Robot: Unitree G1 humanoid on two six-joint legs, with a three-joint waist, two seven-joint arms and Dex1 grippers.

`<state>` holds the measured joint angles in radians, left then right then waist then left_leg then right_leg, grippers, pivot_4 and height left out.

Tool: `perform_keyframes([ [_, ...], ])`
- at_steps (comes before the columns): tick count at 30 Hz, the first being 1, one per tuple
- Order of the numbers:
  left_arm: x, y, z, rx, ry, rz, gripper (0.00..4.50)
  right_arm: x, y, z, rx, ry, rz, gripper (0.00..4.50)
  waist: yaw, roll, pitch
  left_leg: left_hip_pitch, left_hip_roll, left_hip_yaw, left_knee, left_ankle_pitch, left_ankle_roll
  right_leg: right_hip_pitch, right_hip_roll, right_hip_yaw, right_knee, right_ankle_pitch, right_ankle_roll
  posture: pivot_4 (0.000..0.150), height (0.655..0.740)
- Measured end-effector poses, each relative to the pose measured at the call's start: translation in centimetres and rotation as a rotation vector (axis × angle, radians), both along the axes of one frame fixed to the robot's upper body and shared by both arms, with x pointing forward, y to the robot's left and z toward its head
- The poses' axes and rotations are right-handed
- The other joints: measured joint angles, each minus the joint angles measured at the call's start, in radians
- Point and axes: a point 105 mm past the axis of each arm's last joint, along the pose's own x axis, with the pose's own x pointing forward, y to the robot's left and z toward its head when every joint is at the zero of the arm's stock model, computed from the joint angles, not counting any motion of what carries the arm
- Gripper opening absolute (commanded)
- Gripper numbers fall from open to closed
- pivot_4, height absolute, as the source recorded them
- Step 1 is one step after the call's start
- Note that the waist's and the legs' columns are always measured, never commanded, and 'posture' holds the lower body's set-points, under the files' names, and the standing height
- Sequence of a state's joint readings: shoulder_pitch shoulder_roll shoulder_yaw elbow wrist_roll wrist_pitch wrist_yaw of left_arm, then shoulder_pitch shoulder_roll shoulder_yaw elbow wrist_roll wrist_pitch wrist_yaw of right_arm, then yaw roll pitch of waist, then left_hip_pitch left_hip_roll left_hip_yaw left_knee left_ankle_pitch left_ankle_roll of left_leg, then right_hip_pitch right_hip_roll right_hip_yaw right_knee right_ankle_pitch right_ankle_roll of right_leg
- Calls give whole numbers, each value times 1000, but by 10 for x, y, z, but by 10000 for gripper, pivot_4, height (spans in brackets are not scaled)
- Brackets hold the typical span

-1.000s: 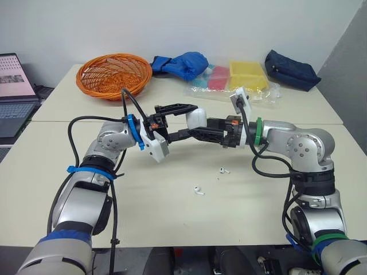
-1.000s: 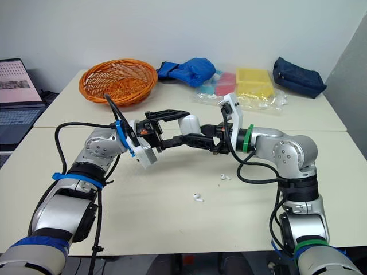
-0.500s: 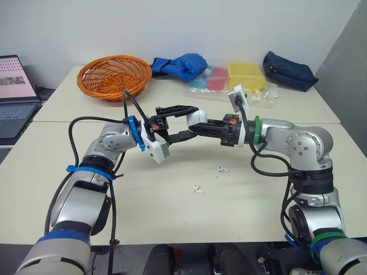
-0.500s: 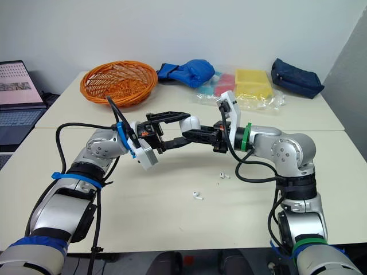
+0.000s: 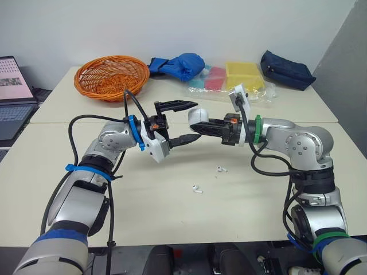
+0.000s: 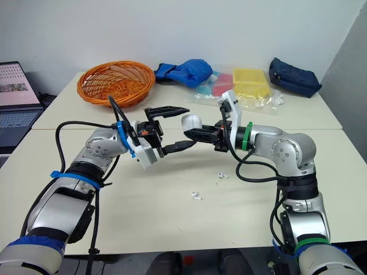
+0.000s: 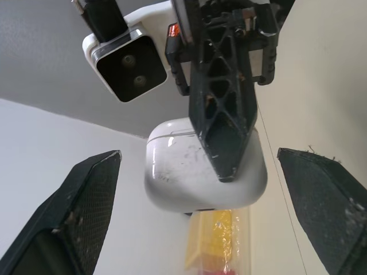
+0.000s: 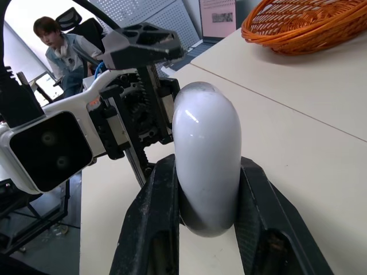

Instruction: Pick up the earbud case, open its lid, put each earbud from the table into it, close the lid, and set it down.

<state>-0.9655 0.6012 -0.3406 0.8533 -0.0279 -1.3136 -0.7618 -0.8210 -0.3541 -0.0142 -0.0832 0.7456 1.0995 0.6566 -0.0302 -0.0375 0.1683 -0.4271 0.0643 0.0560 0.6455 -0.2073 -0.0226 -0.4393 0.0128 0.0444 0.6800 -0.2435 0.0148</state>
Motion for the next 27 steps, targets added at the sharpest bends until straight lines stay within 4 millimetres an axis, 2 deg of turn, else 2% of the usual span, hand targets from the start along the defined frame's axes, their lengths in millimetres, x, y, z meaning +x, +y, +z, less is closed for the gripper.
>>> perform_keyframes([
  [2, 5, 4, 0, 66, 89, 25, 44731, 7, -9, -5, -34, -30, -56, 9067, 0, 0, 0, 0, 0, 0, 0, 0, 0, 0, 0, 0, 0, 0, 0, 1500, 7400],
  [6, 22, 15, -16, 240, 482, 101, 44731, 21, -25, -15, -207, -168, -157, 9067, -2, 0, 0, 0, 0, 0, 1, 0, 0, -1, 1, 0, 0, -2, 2, 1500, 7400],
  [8, 24, 15, -16, 284, 643, 117, 44731, 22, -24, -19, -279, -238, -158, 9067, -3, 0, 0, -1, 0, -1, 0, 0, 0, -2, 2, 0, 0, -2, 2, 1500, 7400],
  [11, 24, 6, -3, 316, 815, 123, 44731, 16, -13, -30, -387, -350, -102, 9067, -3, 0, 0, -2, 1, -3, 0, 0, 0, -2, 3, -1, 0, -3, 1, 1500, 7400],
  [13, 21, 2, 4, 332, 882, 120, 44731, 14, -6, -36, -417, -380, -70, 9067, -3, 0, 0, -2, 1, -3, 0, 0, 0, -3, 3, -1, 0, -4, 1, 1500, 7400],
  [16, 16, 0, 2, 370, 947, 112, 44731, 12, 0, -36, -407, -396, -57, 9067, -3, 0, 0, -2, 1, -3, 0, 0, 0, -3, 3, -1, 0, -4, 0, 1500, 7400],
  [19, 13, 1, -3, 422, 973, 108, 38687, 8, 5, -35, -406, -416, -37, 9067, -2, 0, 0, -2, 1, -3, 0, 0, 0, -2, 3, -1, 0, -4, 0, 1500, 7400],
  [23, 17, 0, -3, 457, 982, 136, 26849, 6, 10, -42, -422, -414, -18, 9067, -2, 0, 0, -2, 0, -3, 1, 0, 0, -2, 3, -1, 0, -4, 0, 1500, 7400],
  [27, 17, -5, -4, 487, 978, 134, 26849, 3, 13, -41, -427, -428, -2, 9067, -1, 0, 0, -2, 0, -3, 0, 0, 0, -2, 3, -1, 0, -4, 0, 1500, 7400],
])
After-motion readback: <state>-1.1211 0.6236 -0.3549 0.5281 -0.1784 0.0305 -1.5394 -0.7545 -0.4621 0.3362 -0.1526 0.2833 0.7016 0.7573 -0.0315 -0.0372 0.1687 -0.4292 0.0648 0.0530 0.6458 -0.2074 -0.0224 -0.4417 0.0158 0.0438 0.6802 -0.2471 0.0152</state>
